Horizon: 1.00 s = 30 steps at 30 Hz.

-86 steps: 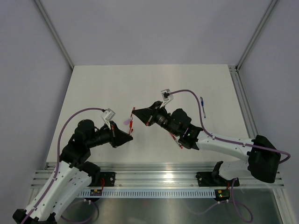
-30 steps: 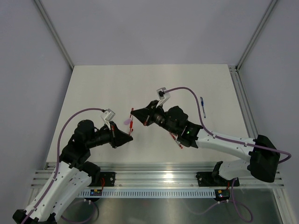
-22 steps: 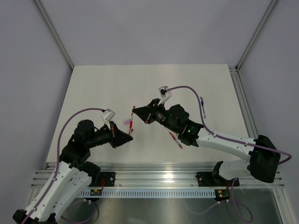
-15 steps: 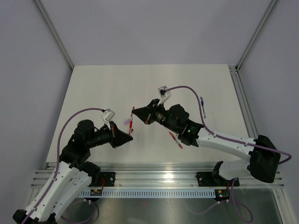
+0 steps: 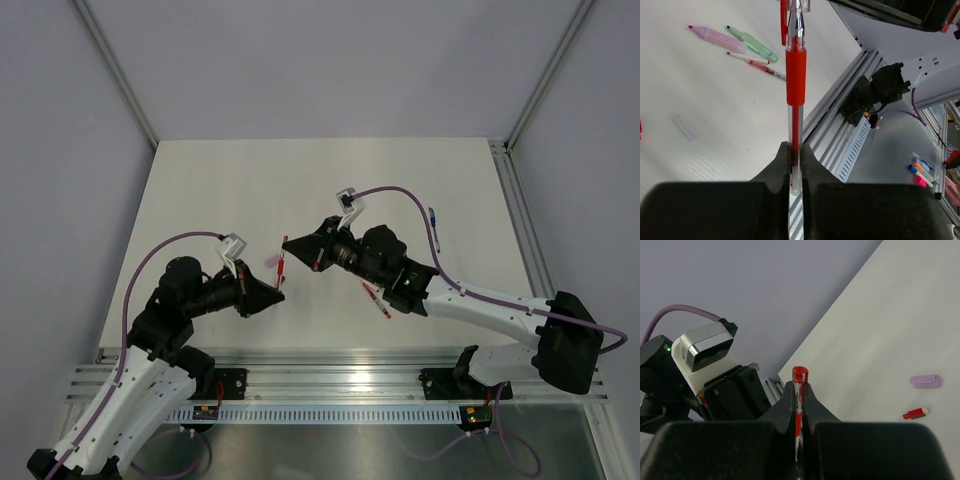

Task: Insert the pens into the pen caps

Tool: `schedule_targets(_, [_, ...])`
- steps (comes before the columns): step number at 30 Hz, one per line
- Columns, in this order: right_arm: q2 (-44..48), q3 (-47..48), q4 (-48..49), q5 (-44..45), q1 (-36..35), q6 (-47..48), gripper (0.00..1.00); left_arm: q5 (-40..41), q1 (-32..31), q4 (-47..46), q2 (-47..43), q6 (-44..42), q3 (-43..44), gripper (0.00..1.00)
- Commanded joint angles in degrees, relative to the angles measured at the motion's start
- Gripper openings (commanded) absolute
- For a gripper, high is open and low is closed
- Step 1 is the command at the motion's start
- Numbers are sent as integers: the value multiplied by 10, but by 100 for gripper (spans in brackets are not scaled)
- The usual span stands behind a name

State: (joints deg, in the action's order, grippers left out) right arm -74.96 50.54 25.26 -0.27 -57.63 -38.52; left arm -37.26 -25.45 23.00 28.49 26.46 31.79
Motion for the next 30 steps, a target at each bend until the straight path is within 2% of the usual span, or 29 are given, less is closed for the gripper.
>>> schedule_targets(1, [27,-8,8,-19,3,-6,0,2,1,-21,-5,0,4,0])
schedule_targets(18, [26,-56,-10,-55,-28,-26,0,16,8,-26,-20,3,9,0])
schedule_targets(22, [20,-69,-14,-82,-41,-37,0,16,8,-58,-19,19,19,0])
schedule_targets(30, [21,-103,-27,-74,-65,-51,0,15,8,-107,24,35,41,0])
